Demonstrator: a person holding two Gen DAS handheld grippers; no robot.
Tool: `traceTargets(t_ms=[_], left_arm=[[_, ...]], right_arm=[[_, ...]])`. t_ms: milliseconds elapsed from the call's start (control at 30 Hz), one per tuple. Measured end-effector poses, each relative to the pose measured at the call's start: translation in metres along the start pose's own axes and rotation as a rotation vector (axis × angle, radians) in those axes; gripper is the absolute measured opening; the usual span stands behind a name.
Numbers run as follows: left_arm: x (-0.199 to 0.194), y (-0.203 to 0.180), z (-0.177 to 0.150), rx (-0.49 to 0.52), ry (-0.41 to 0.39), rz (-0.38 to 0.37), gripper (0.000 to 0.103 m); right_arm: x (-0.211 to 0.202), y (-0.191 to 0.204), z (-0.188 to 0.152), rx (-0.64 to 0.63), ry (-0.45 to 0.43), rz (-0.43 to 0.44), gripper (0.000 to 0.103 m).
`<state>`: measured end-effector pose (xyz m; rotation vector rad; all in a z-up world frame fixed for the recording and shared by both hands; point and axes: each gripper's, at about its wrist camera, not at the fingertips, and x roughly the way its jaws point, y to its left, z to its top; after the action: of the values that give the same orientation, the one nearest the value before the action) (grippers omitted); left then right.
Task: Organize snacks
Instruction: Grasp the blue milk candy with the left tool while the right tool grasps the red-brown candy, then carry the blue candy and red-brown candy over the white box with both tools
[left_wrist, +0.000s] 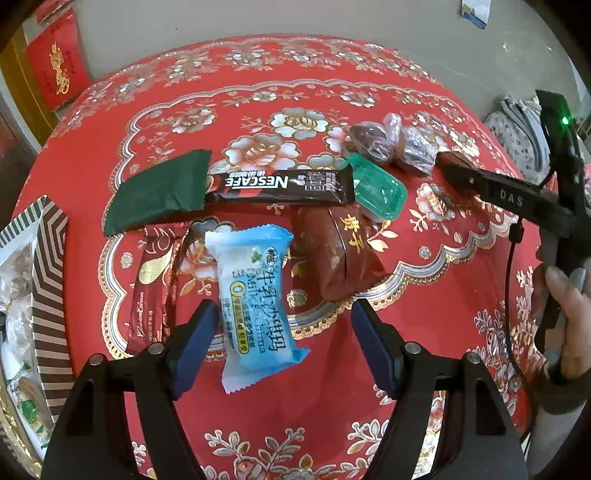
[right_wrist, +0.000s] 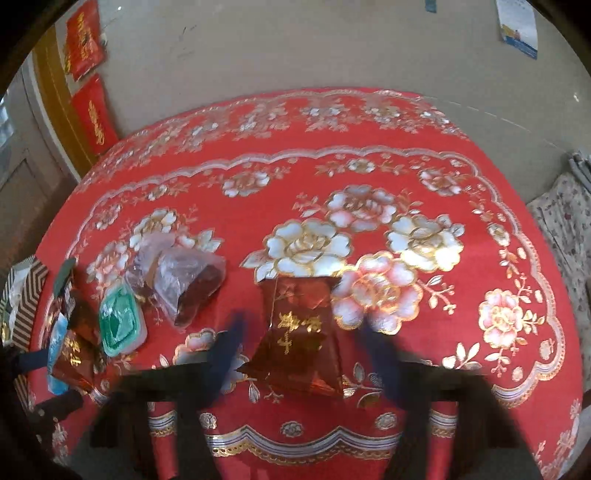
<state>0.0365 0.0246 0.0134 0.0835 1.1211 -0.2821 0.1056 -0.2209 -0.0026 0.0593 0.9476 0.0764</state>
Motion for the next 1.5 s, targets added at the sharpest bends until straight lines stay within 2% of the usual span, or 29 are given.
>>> traceTargets(t_ms=[33,67,100,133,200,533,567,633,667,800,900,933,967,1000,1033,1067,1200,1233,1267,1500], left_arm=[[0.000,0.002,0.001,-0.007,-0.008,-0.003,0.067],[-0.001,0.004,0.002,-0.012,-0.019,0.011,0.051],[-0.002,0.007,0.003,-0.015,-0.028,0.030,0.041],[-0.002,0.010,0.003,-0.028,-0.033,0.031,0.027],[-0.003,0.017,0.003,-0.049,-0.037,0.000,0.027],[-0.031,0.017,-0.024,-0.031,-0.100,0.010,0.026],[-0.035,0.017,-0.027,-0.027,-0.110,0.012,0.026],[-0.042,0.016,-0.031,-0.024,-0.122,0.012,0.026],[-0.044,0.016,-0.032,-0.025,-0.126,0.010,0.026],[-0.042,0.012,-0.038,-0.018,-0.118,-0.002,0.026],[-0.041,0.012,-0.042,-0.019,-0.113,-0.006,0.027],[-0.042,0.012,-0.043,-0.020,-0.116,-0.005,0.027],[-0.043,0.012,-0.044,-0.022,-0.119,-0.004,0.027],[-0.043,0.013,-0.044,-0.025,-0.121,-0.004,0.027],[-0.043,0.014,-0.043,-0.030,-0.121,-0.004,0.027],[-0.043,0.015,-0.044,-0.030,-0.119,-0.004,0.027],[-0.040,0.012,-0.045,-0.022,-0.108,-0.003,0.027],[-0.039,0.012,-0.045,-0.020,-0.106,-0.004,0.027],[-0.039,0.011,-0.046,-0.018,-0.105,-0.004,0.027],[-0.042,0.013,-0.047,-0.028,-0.115,-0.009,0.027]], right_arm=[[-0.002,0.001,-0.001,-0.009,-0.011,-0.003,0.038],[-0.004,0.002,-0.002,-0.018,-0.012,-0.009,0.038],[-0.005,0.002,-0.004,-0.024,-0.014,-0.008,0.038],[-0.007,0.002,-0.006,-0.026,-0.018,-0.005,0.038],[-0.012,0.001,-0.012,-0.032,-0.021,-0.009,0.038],[-0.051,0.009,-0.048,-0.039,-0.075,0.046,0.037],[-0.057,0.012,-0.051,-0.042,-0.086,0.055,0.036],[-0.067,0.018,-0.057,-0.044,-0.100,0.074,0.025],[-0.071,0.021,-0.059,-0.048,-0.105,0.077,0.016],[-0.073,0.028,-0.070,-0.053,-0.096,0.066,0.016],[-0.076,0.018,-0.069,0.000,-0.097,0.085,0.020],[-0.077,0.015,-0.069,0.007,-0.097,0.081,0.027],[-0.077,0.014,-0.069,0.009,-0.093,0.081,0.040],[-0.076,0.013,-0.068,0.009,-0.076,0.085,0.048],[-0.075,0.013,-0.068,0.012,-0.062,0.093,0.063],[-0.073,0.014,-0.068,0.011,-0.048,0.101,0.068],[-0.058,0.024,-0.067,-0.044,-0.006,0.089,0.063],[-0.051,0.025,-0.066,-0.058,0.014,0.075,0.056],[-0.047,0.025,-0.067,-0.063,0.026,0.072,0.038],[-0.065,0.031,-0.081,-0.096,-0.030,0.085,0.035]])
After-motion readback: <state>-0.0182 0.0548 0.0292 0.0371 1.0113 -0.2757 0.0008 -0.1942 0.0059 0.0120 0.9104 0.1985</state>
